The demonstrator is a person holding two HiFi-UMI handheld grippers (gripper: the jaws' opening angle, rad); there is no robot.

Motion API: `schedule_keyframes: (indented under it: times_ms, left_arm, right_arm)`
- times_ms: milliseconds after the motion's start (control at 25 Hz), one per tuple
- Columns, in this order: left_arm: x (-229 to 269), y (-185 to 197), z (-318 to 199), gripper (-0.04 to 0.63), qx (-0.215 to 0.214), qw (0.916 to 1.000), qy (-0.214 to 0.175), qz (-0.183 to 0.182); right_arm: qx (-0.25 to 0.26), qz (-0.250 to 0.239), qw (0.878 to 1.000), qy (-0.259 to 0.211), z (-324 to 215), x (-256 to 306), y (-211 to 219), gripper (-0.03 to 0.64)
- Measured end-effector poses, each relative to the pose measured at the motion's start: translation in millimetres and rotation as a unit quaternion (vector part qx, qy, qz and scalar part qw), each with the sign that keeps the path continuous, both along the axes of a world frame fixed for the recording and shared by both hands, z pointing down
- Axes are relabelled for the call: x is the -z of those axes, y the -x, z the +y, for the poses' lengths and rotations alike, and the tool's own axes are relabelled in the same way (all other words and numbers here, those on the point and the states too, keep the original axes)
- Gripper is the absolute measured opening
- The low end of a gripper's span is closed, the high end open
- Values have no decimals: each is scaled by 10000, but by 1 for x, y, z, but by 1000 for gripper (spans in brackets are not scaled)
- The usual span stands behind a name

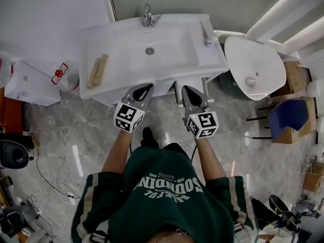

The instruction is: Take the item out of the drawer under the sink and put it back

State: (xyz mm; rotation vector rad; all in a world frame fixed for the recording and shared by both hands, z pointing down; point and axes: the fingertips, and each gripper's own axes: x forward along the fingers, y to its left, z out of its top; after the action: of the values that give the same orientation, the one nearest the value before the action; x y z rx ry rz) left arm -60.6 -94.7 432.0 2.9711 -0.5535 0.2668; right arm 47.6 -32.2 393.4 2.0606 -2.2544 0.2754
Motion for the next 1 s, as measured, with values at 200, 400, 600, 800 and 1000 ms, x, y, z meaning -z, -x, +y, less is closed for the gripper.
schedule_keyframes:
  times_ms: [200,400,600,800,1000]
  left_arm:
    - [-6,-9,-15,51,38,9999,150,22]
    - [-8,-22,-22,51,157,9997,173,7]
    - [-4,-35,-24,51,405,9990,190,30]
    - [-1,-46,-28,51,580,9981,185,15]
    - [-7,-51,-28,51,664,9974,268,-36]
  right_arm:
    - [52,69,9999,83,-13,-4,-11,2]
    - [153,16,9998,105,-19,-9,-28,2]
    - [397,-17,9992,85,-28,-7,-42,2]
    - [589,0,9983,43,-38,-2,-57,2]
    - [679,-52,9976,102,-40,-8,-66,2]
